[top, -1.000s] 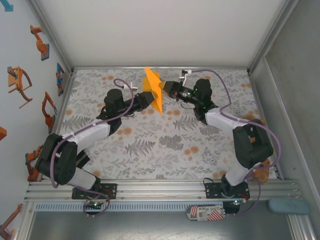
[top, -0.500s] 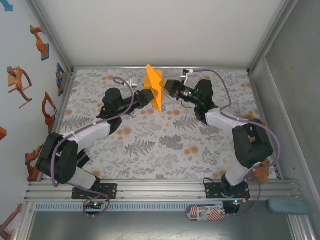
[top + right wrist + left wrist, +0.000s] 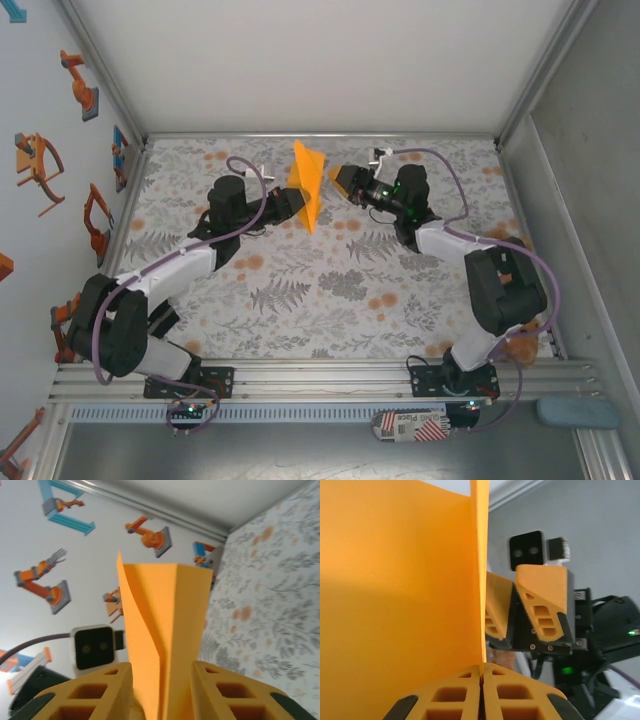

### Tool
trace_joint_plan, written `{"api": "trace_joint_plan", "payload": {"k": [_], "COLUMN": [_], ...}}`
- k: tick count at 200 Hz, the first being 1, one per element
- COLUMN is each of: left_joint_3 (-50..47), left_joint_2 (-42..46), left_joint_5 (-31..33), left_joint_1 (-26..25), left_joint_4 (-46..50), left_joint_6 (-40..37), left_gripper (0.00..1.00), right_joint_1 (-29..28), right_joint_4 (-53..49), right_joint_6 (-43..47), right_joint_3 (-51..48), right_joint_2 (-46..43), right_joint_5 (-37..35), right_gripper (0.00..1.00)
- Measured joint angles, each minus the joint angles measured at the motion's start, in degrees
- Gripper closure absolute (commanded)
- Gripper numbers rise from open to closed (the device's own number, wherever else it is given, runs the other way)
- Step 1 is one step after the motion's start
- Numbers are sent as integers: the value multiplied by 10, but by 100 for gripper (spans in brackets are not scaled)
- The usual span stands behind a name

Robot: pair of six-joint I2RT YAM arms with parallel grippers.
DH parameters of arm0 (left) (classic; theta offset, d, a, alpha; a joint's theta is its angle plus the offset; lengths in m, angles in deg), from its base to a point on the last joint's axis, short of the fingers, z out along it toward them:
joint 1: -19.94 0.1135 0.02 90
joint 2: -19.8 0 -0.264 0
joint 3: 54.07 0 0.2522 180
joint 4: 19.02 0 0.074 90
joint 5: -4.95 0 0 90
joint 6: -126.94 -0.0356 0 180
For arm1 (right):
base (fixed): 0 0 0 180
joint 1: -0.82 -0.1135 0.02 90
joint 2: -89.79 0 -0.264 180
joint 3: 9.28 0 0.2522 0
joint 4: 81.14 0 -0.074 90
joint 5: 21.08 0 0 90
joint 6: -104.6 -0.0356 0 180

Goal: Fold a paper plane with a square sheet of paper (pick it up from the middle)
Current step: Turn over the paper at the center of the table.

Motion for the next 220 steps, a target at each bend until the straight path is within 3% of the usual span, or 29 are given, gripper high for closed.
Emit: {"api": "trace_joint_plan", "payload": {"k": [49,102,173,220], "left_joint_3": [75,205,355,437], "left_joint_2": [19,-51,-293,-428], "left_joint_5": [129,360,681,791], "left_joint_1": [-3,-32,-92,-131], "left_joint_4": [255,483,684,754], "left_joint_6": [-138,-248,-300,-312], "left_gripper": [92,94,95,94], "right_joint_1": [11,11,11,11], "right_joint_4": [-241,-467,-547,-562], "right_joint_6": [157,322,369,369], "right_joint_3": [-7,11,10,6], "right_joint_2": [-70,-181,-202,-202], "right_joint_5": [-86,-250,-340,-360], "right_gripper": [49,48,52,53]}}
